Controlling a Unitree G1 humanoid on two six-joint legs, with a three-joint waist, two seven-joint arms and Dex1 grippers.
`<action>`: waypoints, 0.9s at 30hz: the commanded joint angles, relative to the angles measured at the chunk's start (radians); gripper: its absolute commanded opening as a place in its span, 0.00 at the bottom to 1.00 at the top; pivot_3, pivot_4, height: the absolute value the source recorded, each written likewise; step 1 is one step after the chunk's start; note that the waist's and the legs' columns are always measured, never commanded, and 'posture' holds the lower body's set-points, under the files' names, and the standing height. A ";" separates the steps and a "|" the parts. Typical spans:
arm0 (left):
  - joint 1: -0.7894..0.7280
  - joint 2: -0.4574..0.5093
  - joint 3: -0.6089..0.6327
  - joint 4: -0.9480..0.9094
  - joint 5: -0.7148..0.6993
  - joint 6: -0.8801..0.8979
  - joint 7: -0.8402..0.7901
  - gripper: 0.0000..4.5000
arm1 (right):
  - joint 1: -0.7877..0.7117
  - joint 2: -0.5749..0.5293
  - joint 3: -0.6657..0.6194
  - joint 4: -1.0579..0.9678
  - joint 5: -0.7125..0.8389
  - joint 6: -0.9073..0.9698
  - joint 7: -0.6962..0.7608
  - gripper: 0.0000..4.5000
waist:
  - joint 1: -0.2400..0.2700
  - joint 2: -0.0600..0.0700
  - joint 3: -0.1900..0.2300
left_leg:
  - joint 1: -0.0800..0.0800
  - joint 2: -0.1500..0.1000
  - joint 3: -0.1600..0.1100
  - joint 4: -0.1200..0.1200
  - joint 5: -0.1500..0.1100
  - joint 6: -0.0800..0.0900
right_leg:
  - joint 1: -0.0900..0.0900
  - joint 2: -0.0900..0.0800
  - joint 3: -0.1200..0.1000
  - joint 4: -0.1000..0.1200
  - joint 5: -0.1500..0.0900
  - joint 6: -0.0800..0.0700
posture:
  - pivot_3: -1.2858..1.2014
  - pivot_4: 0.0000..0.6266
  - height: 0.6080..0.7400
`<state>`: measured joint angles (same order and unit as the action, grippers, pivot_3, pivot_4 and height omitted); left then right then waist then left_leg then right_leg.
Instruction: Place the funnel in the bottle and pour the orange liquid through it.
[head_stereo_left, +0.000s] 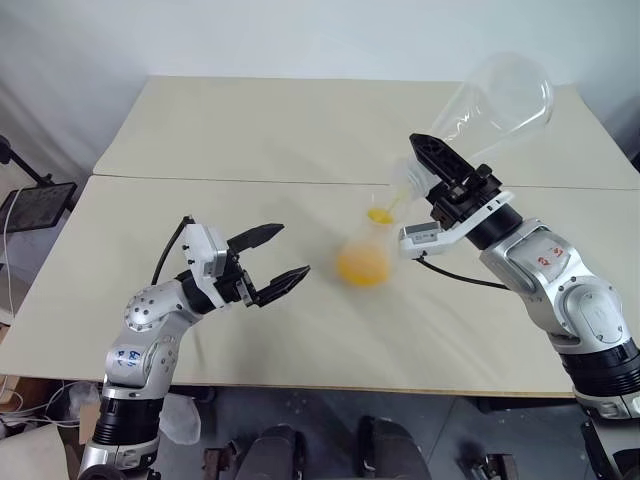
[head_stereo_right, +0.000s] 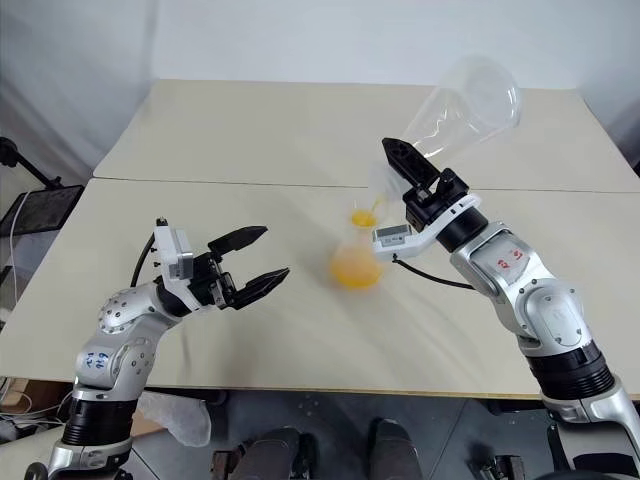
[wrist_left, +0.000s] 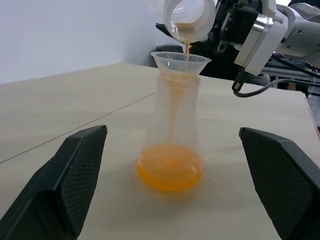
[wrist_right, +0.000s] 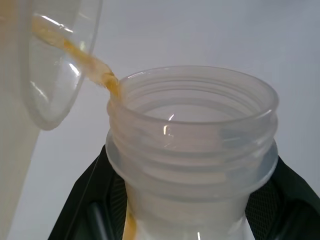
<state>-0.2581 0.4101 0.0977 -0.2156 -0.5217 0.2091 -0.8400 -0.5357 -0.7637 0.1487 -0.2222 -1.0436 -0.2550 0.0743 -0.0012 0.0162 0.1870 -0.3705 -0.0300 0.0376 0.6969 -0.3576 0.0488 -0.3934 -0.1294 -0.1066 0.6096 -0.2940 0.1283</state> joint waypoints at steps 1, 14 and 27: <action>0.008 -0.003 -0.001 -0.029 -0.006 -0.018 0.004 1.00 | -0.008 -0.005 -0.035 -0.017 -0.002 0.010 -0.022 0.56 | 0.000 0.000 0.000 | 0.000 0.000 0.000 0.000 0.000 0.000 | 0.000 0.000 0.000 0.000 0.000 0.000 | 0.52 0.24 1.00; 0.007 -0.001 0.002 -0.027 -0.006 -0.017 0.004 1.00 | -0.002 0.007 -0.032 -0.015 0.006 0.033 -0.016 0.56 | 0.000 0.000 0.000 | 0.000 0.000 0.000 0.000 0.000 0.000 | 0.000 0.000 0.000 0.000 0.000 0.000 | 0.52 0.24 1.00; -0.004 0.009 0.007 -0.015 -0.007 -0.014 -0.005 1.00 | 0.036 0.149 -0.099 -0.103 0.357 0.158 0.185 0.56 | 0.000 0.000 0.000 | 0.000 0.000 0.000 0.000 0.000 0.000 | 0.000 0.000 0.000 0.000 0.000 0.000 | 0.52 0.24 1.00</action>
<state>-0.2577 0.4105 0.0979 -0.2156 -0.5217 0.2088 -0.8423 -0.4889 -0.6248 0.1093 -0.2543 -0.7458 -0.1453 0.2411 -0.0009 0.0161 0.1870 -0.3705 -0.0297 0.0372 0.6970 -0.3576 0.0489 -0.3929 -0.1292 -0.1069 0.6095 -0.2939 0.1283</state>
